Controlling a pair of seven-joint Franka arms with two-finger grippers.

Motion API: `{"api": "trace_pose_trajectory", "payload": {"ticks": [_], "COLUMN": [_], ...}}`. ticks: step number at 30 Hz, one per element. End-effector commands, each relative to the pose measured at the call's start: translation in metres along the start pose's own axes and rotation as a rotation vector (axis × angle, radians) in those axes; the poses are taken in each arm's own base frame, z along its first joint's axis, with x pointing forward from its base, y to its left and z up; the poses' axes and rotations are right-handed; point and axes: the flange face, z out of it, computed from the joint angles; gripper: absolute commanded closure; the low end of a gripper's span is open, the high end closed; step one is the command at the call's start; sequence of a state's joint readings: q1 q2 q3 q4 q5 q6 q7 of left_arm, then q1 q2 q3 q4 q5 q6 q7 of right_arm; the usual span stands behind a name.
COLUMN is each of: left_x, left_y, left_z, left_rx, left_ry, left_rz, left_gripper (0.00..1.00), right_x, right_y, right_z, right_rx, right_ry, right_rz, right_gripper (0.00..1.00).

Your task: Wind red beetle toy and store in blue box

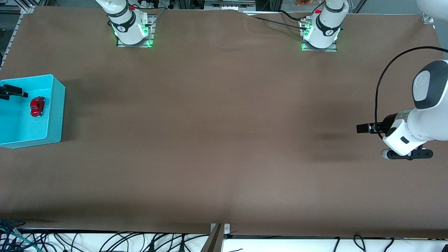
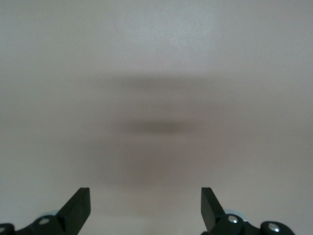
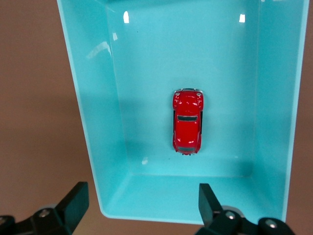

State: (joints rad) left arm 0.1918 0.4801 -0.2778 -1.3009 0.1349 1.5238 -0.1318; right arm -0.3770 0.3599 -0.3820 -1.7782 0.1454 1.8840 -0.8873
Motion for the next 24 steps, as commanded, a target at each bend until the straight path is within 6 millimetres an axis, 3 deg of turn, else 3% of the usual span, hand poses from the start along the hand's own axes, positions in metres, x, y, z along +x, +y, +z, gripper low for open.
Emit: {"api": "trace_pose_trajectory", "payload": {"ticks": [1,8,24], "left_x": [0.003,0.003,0.004], "left_y": [0.001,0.001,-0.004], "left_z": [-0.006,-0.006,-0.013], "left_rx": [0.010,0.011,0.013], "left_ry": [0.008,0.007,0.024], "left_rz": [0.017,0.018,0.003], "left_gripper": [0.00,0.00,0.00], "right_x": [-0.020,-0.035,-0.056], "right_y": [-0.008,-0.032,-0.059], "right_z": [-0.028,-0.067,-0.117], "right_rx": [0.020,0.047,0.039], "right_ry": [-0.012,-0.013,0.047], "right_rz": [0.019,0.058,0.069], "right_gripper": [0.00,0.00,0.00]}}
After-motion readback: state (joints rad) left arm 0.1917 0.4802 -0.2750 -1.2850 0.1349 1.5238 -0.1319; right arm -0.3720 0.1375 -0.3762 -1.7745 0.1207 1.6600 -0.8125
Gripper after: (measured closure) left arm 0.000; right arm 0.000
